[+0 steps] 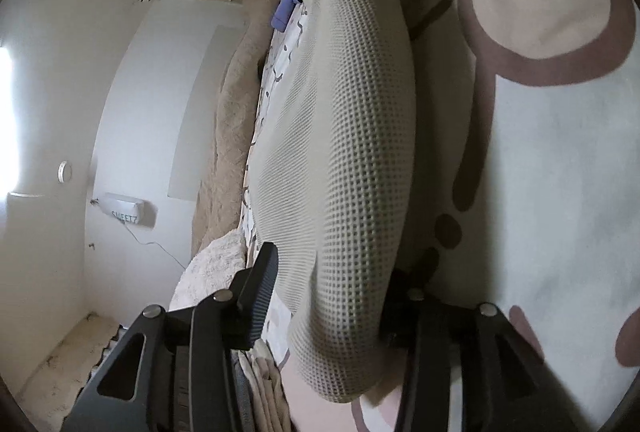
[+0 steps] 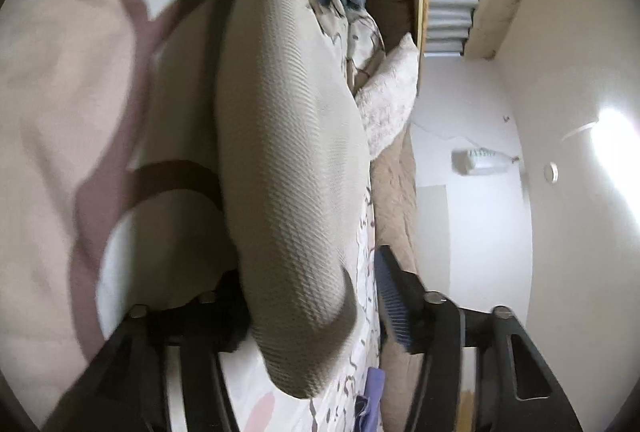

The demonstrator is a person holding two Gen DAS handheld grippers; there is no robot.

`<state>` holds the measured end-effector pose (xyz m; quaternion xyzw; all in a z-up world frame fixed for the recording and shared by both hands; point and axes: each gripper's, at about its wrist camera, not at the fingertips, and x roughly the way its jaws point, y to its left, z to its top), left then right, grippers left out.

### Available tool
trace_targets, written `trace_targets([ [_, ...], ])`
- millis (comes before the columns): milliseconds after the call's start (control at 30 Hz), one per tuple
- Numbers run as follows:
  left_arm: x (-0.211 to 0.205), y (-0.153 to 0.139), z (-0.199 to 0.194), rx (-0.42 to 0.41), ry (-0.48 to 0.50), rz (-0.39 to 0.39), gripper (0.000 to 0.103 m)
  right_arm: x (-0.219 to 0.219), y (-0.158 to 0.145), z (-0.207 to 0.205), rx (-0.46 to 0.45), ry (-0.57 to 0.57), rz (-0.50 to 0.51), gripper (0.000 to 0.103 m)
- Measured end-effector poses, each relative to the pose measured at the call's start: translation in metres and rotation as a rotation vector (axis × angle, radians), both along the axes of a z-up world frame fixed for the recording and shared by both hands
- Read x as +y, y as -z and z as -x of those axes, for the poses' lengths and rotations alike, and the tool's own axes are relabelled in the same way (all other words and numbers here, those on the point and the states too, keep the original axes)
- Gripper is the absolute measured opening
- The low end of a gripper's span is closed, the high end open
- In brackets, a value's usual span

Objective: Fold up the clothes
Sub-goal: 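Lift the beige bundle with both tools and carry it toward the clothes stack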

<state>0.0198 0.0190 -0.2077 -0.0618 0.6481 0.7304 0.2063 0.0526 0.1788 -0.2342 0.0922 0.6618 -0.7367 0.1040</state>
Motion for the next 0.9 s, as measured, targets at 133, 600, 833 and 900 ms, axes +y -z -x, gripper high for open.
trace_targets([
  [133, 0.005, 0.004, 0.01, -0.019, -0.032, 0.007, 0.042, 0.009, 0.001, 0.006, -0.039, 0.009, -0.014, 0.06],
  [600, 0.01, -0.013, 0.042, -0.161, -0.149, -0.104, 0.018, 0.007, 0.002, 0.007, -0.132, -0.171, -0.035, 0.025],
  [833, -0.002, -0.101, 0.092, -0.264, -0.303, -0.324, 0.018, -0.007, -0.085, 0.037, -0.222, -0.094, 0.074, 0.022],
  [900, -0.009, -0.131, 0.11, -0.307, -0.36, -0.407, 0.018, -0.012, -0.115, 0.051, -0.23, -0.073, 0.108, 0.021],
])
